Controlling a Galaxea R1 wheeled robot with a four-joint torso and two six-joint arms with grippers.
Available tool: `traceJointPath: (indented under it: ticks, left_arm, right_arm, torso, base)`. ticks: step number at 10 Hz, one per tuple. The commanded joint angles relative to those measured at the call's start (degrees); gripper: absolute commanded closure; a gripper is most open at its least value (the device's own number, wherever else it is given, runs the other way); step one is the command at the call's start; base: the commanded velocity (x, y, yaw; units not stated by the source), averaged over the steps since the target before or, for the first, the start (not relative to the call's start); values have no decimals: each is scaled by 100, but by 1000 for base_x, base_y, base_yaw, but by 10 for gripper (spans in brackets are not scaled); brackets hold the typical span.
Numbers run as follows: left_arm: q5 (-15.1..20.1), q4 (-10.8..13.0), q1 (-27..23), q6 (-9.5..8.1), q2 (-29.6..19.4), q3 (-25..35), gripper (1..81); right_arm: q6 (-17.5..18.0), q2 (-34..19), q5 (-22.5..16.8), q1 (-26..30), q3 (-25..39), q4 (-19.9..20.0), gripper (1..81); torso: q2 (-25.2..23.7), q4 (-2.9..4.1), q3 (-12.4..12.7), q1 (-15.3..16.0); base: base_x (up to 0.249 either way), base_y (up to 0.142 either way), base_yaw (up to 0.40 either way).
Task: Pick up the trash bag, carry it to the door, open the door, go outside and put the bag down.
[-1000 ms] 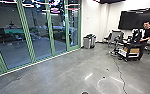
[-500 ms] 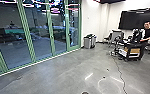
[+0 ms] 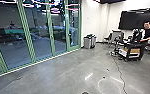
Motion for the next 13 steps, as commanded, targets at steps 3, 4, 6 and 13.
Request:
traceJointPath:
  ticks: [3,4,6,13]
  left_arm:
    - [374,35,-373,44,-53,-1,811]
    - [374,35,-373,44,-61,-1,811]
    - [374,35,-373,44,-61,-1,811]
    - [382,35,-373,44,-61,-1,811]
  right_arm:
    - [-12,9,-311,273,18,-48,10]
    - [-12,9,-311,273,18,-48,10]
    - [-12,9,-311,281,18,-48,10]
    - [-21,18,-311,290,18,-57,10]
  torso:
    - [-6,0,2,-11]
    - [-2,0,0,-4]
    - [-5,-2,2,-6]
    - [-6,-2,2,-9]
  base:
    - [116,0,0]
    - [131,0,0]
    - [131,0,0]
    - [142,-10,0]
